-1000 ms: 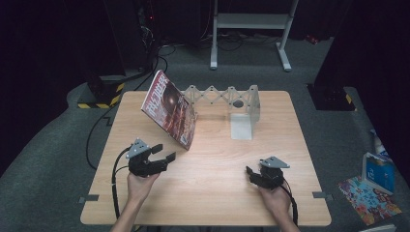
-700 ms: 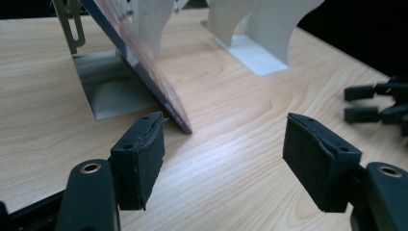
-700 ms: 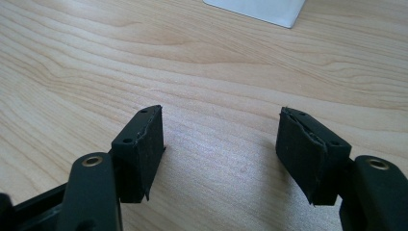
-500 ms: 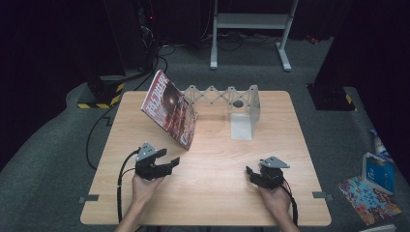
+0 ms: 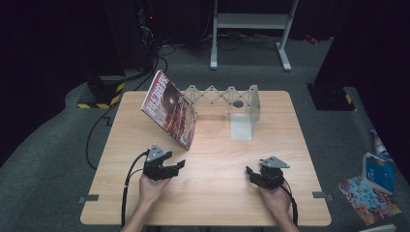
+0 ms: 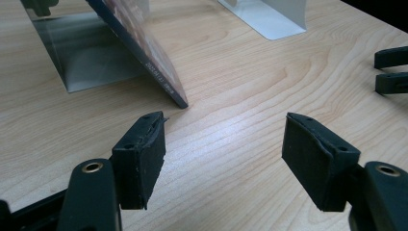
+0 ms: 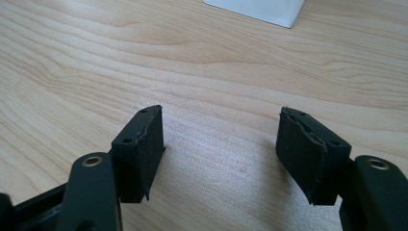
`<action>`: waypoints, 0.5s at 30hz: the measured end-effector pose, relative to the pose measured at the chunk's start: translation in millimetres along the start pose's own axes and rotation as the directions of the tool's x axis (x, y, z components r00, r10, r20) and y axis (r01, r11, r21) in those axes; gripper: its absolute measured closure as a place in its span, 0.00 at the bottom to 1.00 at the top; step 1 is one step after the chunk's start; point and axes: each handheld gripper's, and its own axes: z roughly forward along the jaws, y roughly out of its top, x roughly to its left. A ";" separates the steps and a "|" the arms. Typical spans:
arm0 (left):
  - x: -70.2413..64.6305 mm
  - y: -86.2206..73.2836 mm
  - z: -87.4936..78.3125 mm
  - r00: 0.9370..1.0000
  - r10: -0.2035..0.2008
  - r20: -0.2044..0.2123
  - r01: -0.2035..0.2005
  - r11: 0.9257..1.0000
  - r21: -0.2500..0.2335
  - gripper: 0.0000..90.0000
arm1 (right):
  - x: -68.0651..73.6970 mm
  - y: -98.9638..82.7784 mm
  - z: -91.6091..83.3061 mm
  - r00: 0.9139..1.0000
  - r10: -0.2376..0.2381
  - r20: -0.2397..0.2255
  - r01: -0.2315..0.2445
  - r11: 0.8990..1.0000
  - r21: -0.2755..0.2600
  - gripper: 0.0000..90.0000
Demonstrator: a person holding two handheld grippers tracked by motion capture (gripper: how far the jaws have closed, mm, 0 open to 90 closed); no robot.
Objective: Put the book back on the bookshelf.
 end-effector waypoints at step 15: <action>0.7 -7.5 19.4 1.000 -0.010 -0.029 0.012 0.999 0.048 0.36 | 0.0 -0.3 -0.2 1.000 0.002 0.000 -0.002 1.000 -0.002 0.37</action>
